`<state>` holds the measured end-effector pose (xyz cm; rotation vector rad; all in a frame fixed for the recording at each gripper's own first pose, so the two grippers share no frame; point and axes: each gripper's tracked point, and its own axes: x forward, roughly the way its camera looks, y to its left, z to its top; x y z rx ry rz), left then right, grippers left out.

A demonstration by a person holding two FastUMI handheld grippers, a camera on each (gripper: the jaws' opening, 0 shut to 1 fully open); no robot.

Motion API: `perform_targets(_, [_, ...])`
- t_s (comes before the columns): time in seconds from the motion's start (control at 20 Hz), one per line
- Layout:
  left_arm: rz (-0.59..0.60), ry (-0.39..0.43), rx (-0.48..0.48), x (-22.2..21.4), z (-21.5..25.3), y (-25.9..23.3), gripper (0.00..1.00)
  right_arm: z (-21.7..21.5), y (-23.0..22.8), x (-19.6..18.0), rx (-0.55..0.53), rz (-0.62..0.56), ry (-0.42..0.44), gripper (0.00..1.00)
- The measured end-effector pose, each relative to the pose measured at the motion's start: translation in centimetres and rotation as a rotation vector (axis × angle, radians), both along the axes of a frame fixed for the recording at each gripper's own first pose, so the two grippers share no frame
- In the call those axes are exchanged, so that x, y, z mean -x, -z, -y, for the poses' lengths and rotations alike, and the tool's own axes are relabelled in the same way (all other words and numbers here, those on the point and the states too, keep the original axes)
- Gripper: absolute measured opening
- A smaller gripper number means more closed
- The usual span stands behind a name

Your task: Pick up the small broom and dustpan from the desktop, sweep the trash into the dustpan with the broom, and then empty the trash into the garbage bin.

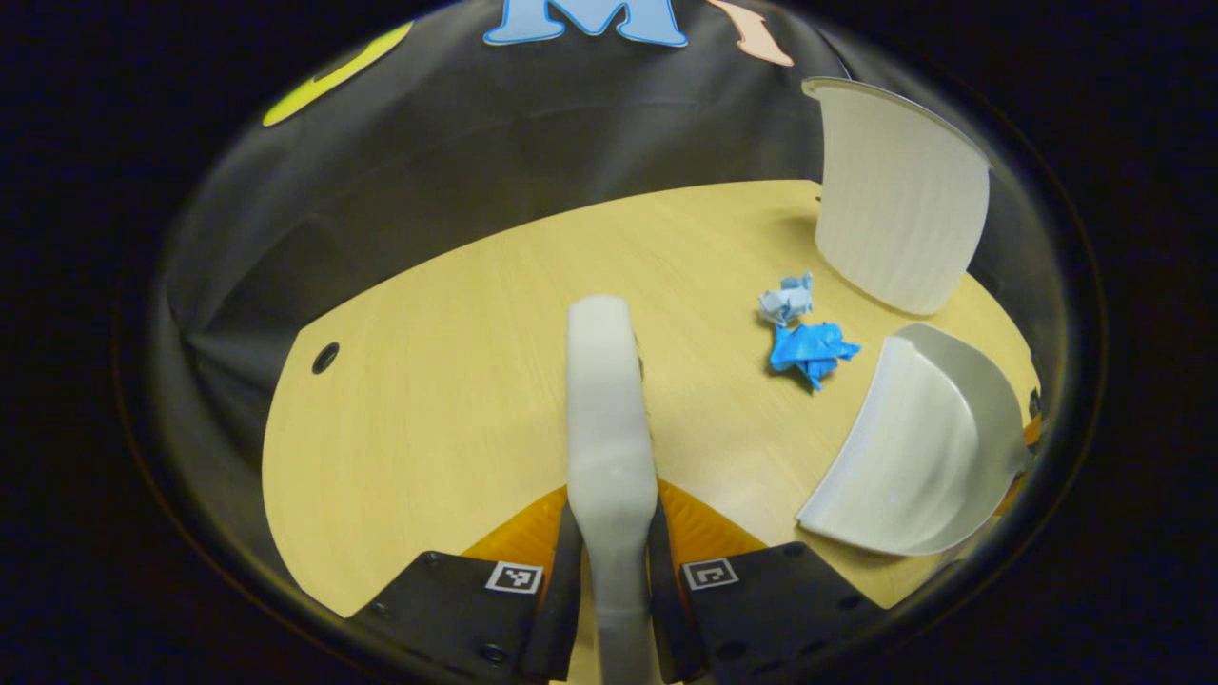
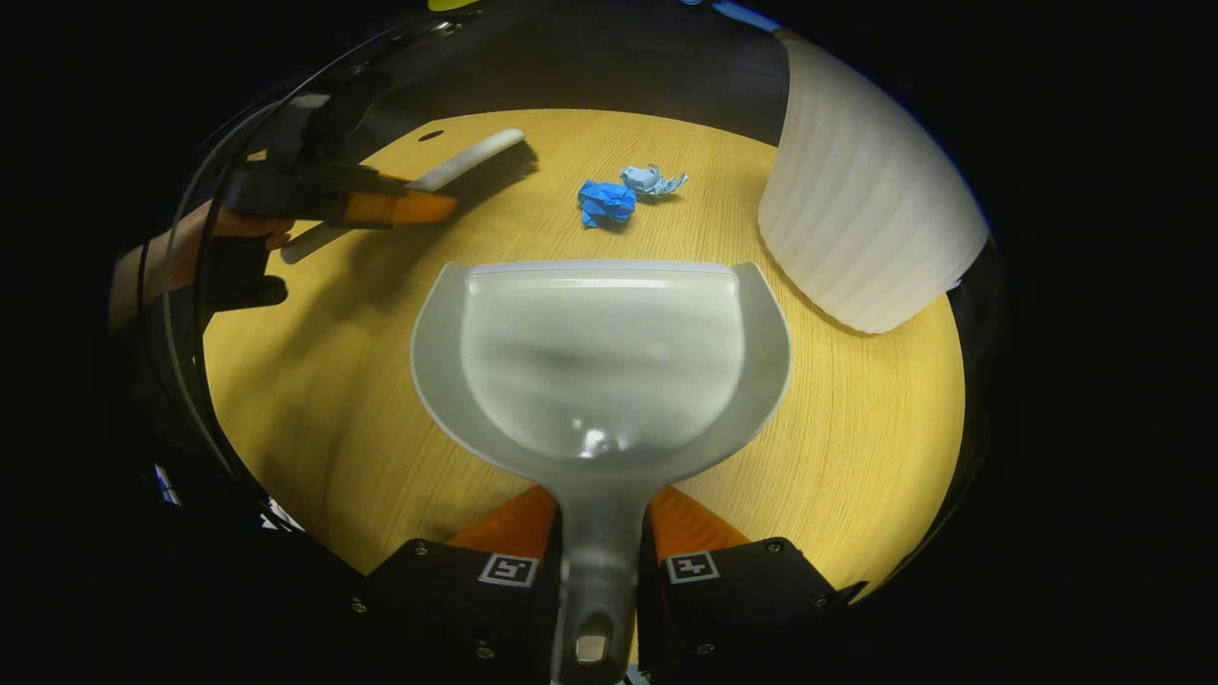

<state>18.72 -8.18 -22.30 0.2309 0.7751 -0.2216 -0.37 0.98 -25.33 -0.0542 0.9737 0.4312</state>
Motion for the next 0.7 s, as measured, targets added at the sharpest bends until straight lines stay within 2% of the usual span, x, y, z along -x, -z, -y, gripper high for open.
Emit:
perform_targets(0.25, [0.009,0.078,0.018,-4.0,3.6,-0.3,0.39,0.7,-0.8,-1.0,-0.032,-0.016,-0.019,0.34])
perform_targets(0.3, [-0.006,0.094,0.037,-4.4,4.6,-0.4,0.42,0.8,-0.7,-1.3,-0.036,-0.018,-0.021,0.35])
perform_targets(0.35, [-0.018,0.109,0.058,-4.8,5.4,-0.5,0.36,0.9,-0.8,-1.3,-0.037,-0.018,-0.024,0.34])
perform_targets(0.4, [-0.032,0.13,0.068,-5.2,6.1,-0.5,0.42,1.1,-0.9,-1.4,-0.034,-0.019,-0.027,0.35])
perform_targets(0.45, [-0.039,0.153,0.065,-5.5,6.7,-0.3,0.39,1.2,-0.9,-1.5,-0.032,-0.018,-0.031,0.34])
perform_targets(0.7, [-0.089,0.319,0.029,-5.4,9.3,-0.1,0.39,1.4,-0.3,-2.0,-0.03,-0.02,-0.047,0.34])
